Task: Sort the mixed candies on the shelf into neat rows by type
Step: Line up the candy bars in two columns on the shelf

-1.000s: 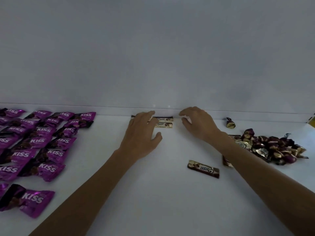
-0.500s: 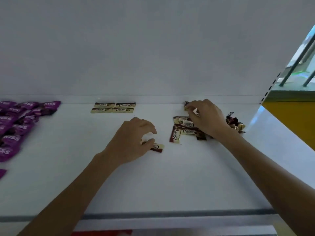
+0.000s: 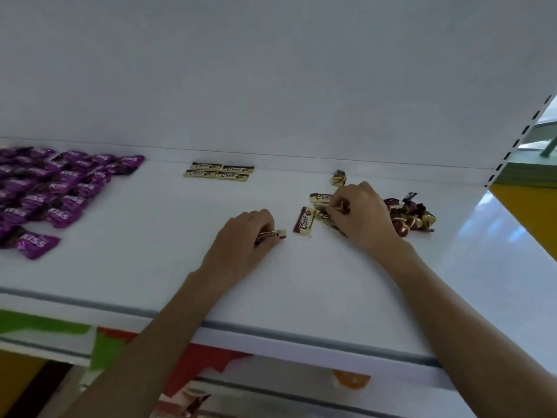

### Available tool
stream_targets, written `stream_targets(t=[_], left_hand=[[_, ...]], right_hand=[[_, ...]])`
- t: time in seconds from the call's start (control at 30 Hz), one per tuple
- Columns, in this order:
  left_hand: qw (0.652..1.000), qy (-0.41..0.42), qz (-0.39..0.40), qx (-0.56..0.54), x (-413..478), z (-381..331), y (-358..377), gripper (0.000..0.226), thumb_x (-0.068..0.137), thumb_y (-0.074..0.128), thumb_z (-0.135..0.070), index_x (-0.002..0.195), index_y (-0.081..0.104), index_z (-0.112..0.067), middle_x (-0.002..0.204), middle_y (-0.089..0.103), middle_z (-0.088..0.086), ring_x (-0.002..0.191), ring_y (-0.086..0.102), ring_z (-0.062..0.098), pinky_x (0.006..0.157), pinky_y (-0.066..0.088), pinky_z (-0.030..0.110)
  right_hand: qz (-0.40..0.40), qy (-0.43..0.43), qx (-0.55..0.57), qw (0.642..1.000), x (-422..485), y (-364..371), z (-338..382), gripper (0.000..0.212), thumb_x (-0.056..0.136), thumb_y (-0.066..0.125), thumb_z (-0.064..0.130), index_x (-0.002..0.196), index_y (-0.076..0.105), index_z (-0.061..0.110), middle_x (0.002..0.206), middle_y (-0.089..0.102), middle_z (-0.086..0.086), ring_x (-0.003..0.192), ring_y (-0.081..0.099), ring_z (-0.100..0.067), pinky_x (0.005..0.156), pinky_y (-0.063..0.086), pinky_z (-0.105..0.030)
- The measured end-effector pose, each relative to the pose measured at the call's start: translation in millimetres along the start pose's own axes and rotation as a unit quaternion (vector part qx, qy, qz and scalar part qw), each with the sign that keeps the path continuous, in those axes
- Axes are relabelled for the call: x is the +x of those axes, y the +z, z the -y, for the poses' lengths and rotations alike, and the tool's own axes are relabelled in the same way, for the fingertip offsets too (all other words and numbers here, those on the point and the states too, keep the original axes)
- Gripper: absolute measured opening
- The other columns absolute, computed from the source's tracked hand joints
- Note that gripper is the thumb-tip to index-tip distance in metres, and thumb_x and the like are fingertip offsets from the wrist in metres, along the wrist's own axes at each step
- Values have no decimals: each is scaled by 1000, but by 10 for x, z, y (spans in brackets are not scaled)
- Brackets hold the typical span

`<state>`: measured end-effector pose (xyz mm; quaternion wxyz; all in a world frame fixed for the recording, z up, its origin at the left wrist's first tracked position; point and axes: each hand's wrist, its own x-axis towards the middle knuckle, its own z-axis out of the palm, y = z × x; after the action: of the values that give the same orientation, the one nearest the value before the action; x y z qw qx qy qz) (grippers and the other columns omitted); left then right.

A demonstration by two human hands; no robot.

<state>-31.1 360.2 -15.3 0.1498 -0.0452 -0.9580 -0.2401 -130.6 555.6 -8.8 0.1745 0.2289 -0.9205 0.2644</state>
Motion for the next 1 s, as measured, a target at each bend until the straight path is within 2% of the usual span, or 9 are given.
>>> stream_targets(t=[0.2, 0.3, 0.4, 0.47, 0.53, 0.67, 0.83, 0.9, 1.0], left_hand=[[999, -23, -37, -22, -63, -22, -20, 36, 89, 35, -36, 107, 58, -16, 92, 68, 2, 80, 62, 22, 74, 50, 36], [997, -59, -52, -15, -51, -32, -31, 38, 86, 31, -34, 106, 59, -17, 85, 65, 1, 80, 61, 24, 75, 49, 40], [995, -80, -59, -16, -38, -21, -19, 40, 82, 36, -27, 115, 57, -18, 101, 64, 3, 92, 57, 22, 82, 46, 38], [994, -89, -58, -15, -25, 6, -2, 33, 88, 41, -18, 119, 52, -15, 105, 62, 7, 96, 55, 24, 83, 45, 38], [992, -107, -59, -32, -9, 25, -11, 25, 90, 44, -10, 115, 49, -12, 99, 61, 7, 88, 56, 24, 76, 46, 34], [991, -84, -91, -58, -10, 30, -41, 14, 90, 47, -5, 99, 57, -9, 87, 56, 3, 77, 50, 19, 62, 31, 21], [977, -135, -86, -140, 55, 98, -72, 23, 93, 45, -8, 107, 63, -9, 95, 63, 5, 91, 58, 21, 67, 34, 18], [979, -137, -57, -140, 64, 143, -110, 28, 94, 46, -12, 118, 59, -12, 102, 60, 6, 98, 54, 19, 72, 32, 17], [985, -126, -25, -119, 87, 284, -237, 37, 90, 54, -18, 127, 54, -17, 103, 56, 6, 98, 52, 18, 75, 33, 18]], right_hand=[[-60, -13, 148, 987, -51, -52, 153, 26, 84, 55, 1, 109, 58, 11, 77, 62, 2, 62, 54, -7, 74, 40, -24], [-86, -38, 160, 983, -72, -10, 190, 22, 83, 53, -3, 98, 63, 9, 87, 64, -5, 69, 56, -15, 65, 41, -16], [-75, -34, 171, 982, -84, -5, 206, 24, 83, 49, -6, 97, 65, 3, 91, 62, -9, 69, 53, -13, 65, 37, -2], [-42, -25, 176, 983, -93, 1, 205, 32, 82, 45, -7, 104, 65, 5, 99, 63, -9, 73, 57, -12, 69, 40, -6], [-34, -38, 172, 984, -92, 27, 191, 35, 81, 45, -7, 107, 65, 7, 102, 65, -10, 82, 63, -19, 77, 48, -22], [-54, -74, 138, 986, -88, 76, 170, 17, 82, 63, 7, 98, 71, 10, 92, 65, -9, 76, 60, -19, 73, 50, -31], [-77, -88, 104, 988, -51, 50, 126, 12, 79, 67, 18, 86, 73, 10, 105, 58, -11, 93, 50, -17, 82, 36, -22], [-43, -83, 115, 989, -39, 24, 166, 9, 80, 67, 11, 87, 72, 8, 96, 65, -8, 83, 57, -15, 77, 34, -5], [10, -82, 97, 992, -2, 57, 285, 14, 83, 65, 10, 95, 72, 11, 90, 71, -4, 72, 59, -15, 69, 40, -9]])
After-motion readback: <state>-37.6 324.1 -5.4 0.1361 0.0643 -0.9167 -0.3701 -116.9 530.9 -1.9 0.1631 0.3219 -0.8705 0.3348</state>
